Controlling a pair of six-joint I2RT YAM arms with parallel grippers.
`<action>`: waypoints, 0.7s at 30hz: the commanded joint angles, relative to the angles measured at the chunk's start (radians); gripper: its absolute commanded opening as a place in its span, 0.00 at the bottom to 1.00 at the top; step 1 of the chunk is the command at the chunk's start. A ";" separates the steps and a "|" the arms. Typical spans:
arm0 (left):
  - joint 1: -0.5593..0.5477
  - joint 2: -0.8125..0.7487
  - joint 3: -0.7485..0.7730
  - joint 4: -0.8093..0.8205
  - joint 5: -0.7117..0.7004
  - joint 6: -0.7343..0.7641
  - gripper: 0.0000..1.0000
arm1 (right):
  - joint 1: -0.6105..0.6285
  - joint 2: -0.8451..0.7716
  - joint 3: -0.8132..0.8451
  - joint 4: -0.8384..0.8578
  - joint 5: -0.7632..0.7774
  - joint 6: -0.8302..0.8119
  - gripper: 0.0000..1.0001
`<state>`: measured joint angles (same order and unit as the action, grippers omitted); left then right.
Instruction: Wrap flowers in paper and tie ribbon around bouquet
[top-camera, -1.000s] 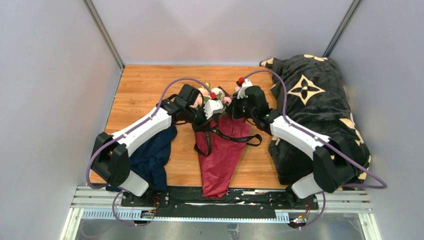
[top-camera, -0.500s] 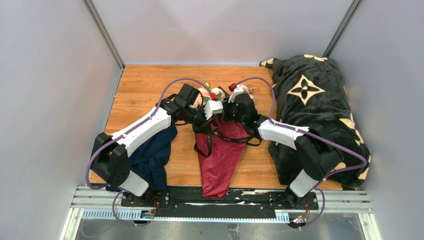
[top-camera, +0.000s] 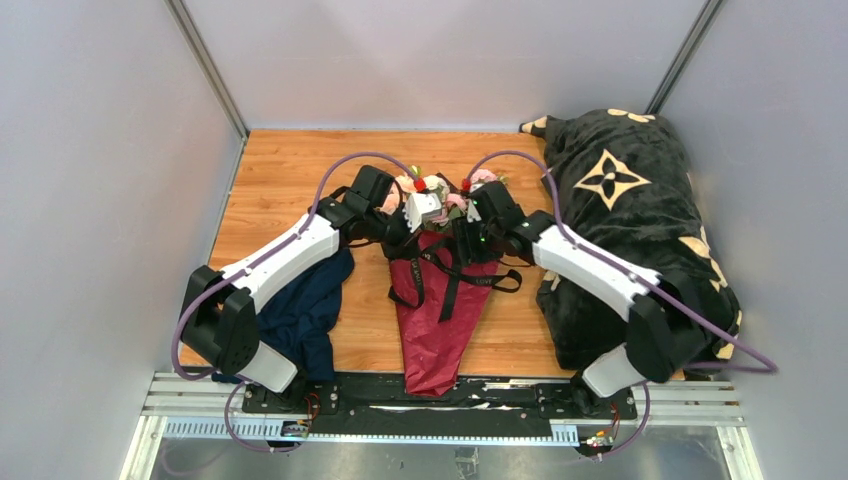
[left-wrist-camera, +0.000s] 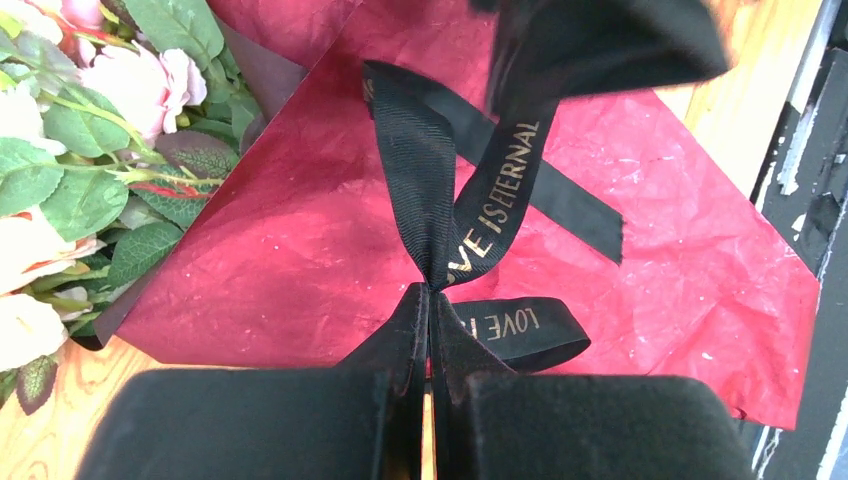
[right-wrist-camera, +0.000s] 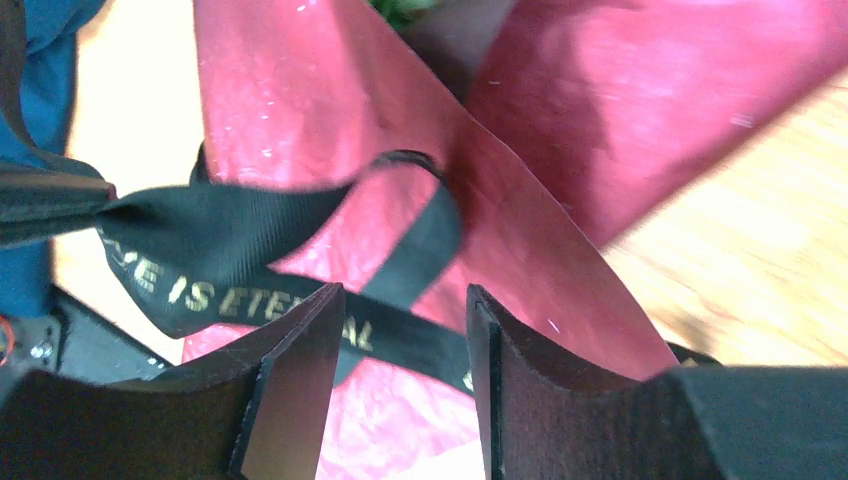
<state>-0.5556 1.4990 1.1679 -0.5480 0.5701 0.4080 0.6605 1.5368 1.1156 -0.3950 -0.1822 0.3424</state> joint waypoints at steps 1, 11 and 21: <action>0.005 0.013 -0.020 0.032 -0.020 -0.023 0.00 | 0.046 -0.180 -0.055 -0.182 0.253 -0.006 0.53; 0.006 0.007 -0.031 0.066 -0.058 -0.047 0.00 | 0.353 -0.244 -0.397 0.305 0.393 0.313 0.51; 0.005 0.012 -0.046 0.080 -0.081 -0.045 0.00 | 0.355 -0.017 -0.309 0.360 0.581 0.297 0.56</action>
<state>-0.5556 1.5040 1.1336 -0.4938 0.5034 0.3649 1.0077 1.4849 0.7685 -0.0738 0.2634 0.6144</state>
